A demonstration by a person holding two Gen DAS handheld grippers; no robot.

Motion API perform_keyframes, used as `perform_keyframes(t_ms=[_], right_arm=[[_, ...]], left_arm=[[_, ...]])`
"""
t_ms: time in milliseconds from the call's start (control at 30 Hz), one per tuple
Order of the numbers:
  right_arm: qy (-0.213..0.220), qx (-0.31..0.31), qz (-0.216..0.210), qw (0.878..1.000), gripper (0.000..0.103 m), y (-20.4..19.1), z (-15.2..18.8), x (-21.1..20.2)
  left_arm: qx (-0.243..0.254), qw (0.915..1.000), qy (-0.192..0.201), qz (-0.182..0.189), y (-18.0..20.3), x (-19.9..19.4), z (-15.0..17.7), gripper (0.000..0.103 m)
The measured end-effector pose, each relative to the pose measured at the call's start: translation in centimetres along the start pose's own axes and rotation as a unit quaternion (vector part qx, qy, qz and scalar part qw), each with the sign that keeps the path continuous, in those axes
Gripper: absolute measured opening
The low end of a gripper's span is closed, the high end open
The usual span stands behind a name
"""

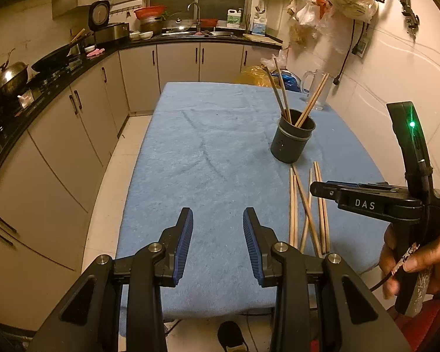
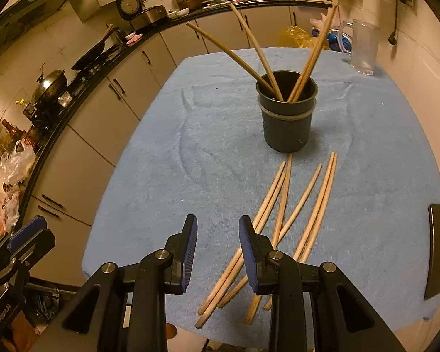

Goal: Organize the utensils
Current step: 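Move both open grippers down toward the loose chopsticks on the cloth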

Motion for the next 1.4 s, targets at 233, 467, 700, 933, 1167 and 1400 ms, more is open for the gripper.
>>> perform_keyframes(t_ms=[233, 467, 700, 933, 1167, 1400], right_arm=[[-0.032, 0.039, 0.008, 0.999, 0.032, 2.2, 1.0, -0.4], [-0.029, 0.061, 0.008, 0.998, 0.032, 6.6, 0.3, -1.7], [-0.037, 0.129, 0.008, 0.991, 0.032, 15.5, 0.9, -3.0], [-0.054, 0.182, -0.037, 0.981, 0.026, 20.0, -0.4, -1.8], [-0.091, 0.173, -0.063, 0.979, 0.019, 18.1, -3.2, 2.7], [-0.127, 0.157, -0.020, 0.979, 0.015, 16.7, -4.5, 7.5]], left_arm=[[0.000, 0.9999, -0.002, 0.017, 1.2, 0.4, 0.1, 0.034], [-0.012, 0.9994, -0.015, 0.027, 4.2, 2.3, -1.4, 0.034], [-0.049, 0.9945, -0.071, 0.059, 7.2, 7.2, -1.5, 0.034], [-0.072, 0.9907, -0.095, 0.064, 8.5, 9.6, -1.5, 0.034], [-0.072, 0.9914, -0.097, 0.051, 7.6, 9.4, -1.3, 0.034], [-0.077, 0.9918, -0.096, 0.033, 5.1, 8.7, -0.7, 0.034]])
Point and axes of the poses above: each gripper's, at about its wrist camera, not at the fingertips, and x roughly the way its jaws point, y to its right, z to its underside, the point moved 3 cm from there along x, roughly the way its jaws point, and after that the axes turned 2 degrees about z, right-handed, at the moved point
